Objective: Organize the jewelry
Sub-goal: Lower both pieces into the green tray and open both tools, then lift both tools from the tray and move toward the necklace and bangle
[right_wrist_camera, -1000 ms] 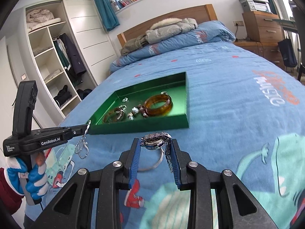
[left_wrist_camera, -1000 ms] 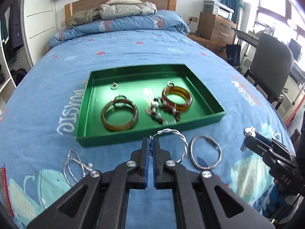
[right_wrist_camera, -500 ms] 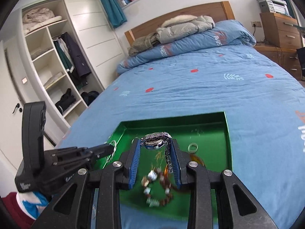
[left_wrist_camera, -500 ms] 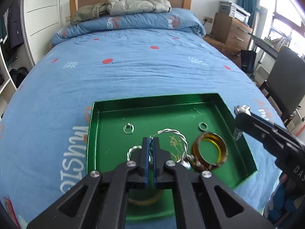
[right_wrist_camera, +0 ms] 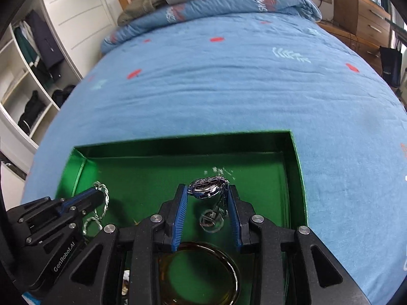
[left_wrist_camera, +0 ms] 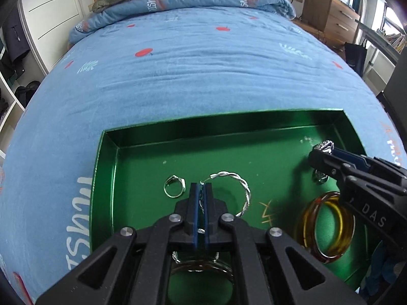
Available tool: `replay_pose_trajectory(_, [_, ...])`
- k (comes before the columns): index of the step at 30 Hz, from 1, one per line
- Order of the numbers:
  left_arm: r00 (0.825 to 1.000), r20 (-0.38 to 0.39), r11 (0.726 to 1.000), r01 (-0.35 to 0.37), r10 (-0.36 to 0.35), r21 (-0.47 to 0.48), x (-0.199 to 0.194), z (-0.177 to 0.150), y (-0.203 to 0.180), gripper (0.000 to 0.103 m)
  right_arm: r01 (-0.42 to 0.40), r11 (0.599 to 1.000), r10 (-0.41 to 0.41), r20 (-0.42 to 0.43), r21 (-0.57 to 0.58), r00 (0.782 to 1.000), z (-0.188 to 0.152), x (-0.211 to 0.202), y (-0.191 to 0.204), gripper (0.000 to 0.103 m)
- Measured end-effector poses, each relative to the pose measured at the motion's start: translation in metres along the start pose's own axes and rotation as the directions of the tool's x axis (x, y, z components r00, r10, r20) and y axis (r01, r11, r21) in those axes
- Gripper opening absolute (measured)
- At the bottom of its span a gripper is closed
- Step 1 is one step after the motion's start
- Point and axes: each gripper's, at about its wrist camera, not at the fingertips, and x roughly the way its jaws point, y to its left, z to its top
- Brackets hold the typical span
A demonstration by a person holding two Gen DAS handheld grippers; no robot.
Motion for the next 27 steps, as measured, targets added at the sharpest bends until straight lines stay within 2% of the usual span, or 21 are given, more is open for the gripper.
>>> replay_pose_trajectory(6, [1.000, -0.019, 1.000, 0.006, -0.006, -0.020, 0.002, 0.000, 0.001, 0.003, 0.075, 0.996, -0.077, -0.040, -0.053, 0.996, 0.001, 0.007, 0.010, 0.031])
replay_pose_trajectory(11, [0.999, 0.008, 0.997, 0.052, -0.052, -0.051, -0.002, -0.002, 0.007, 0.004, 0.080, 0.996, -0.081, -0.037, -0.034, 0.996, 0.000, 0.002, 0.007, 0.032])
replay_pose_trajectory(16, [0.996, 0.060, 0.997, 0.070, -0.068, -0.033, -0.022, -0.005, 0.007, 0.006, 0.068, 0.998, -0.068, 0.006, -0.016, 0.998, -0.003, -0.014, 0.006, 0.039])
replay_pose_trajectory(19, [0.992, 0.106, 0.998, 0.067, -0.065, -0.016, -0.041, -0.010, 0.007, 0.011, 0.060, 0.998, -0.060, 0.040, -0.006, 0.997, -0.006, -0.028, 0.008, 0.042])
replay_pose_trajectory(21, [0.988, 0.138, 0.997, 0.075, -0.072, -0.016, -0.058, -0.015, 0.009, 0.021, 0.058, 0.998, -0.057, 0.068, -0.013, 0.996, -0.009, -0.040, 0.013, 0.044])
replay_pose_trajectory(27, [0.968, 0.221, 0.990, 0.134, -0.123, -0.037, -0.100, -0.037, 0.023, 0.022, 0.040, 0.999, -0.034, 0.155, -0.036, 0.987, -0.022, -0.078, 0.032, 0.048])
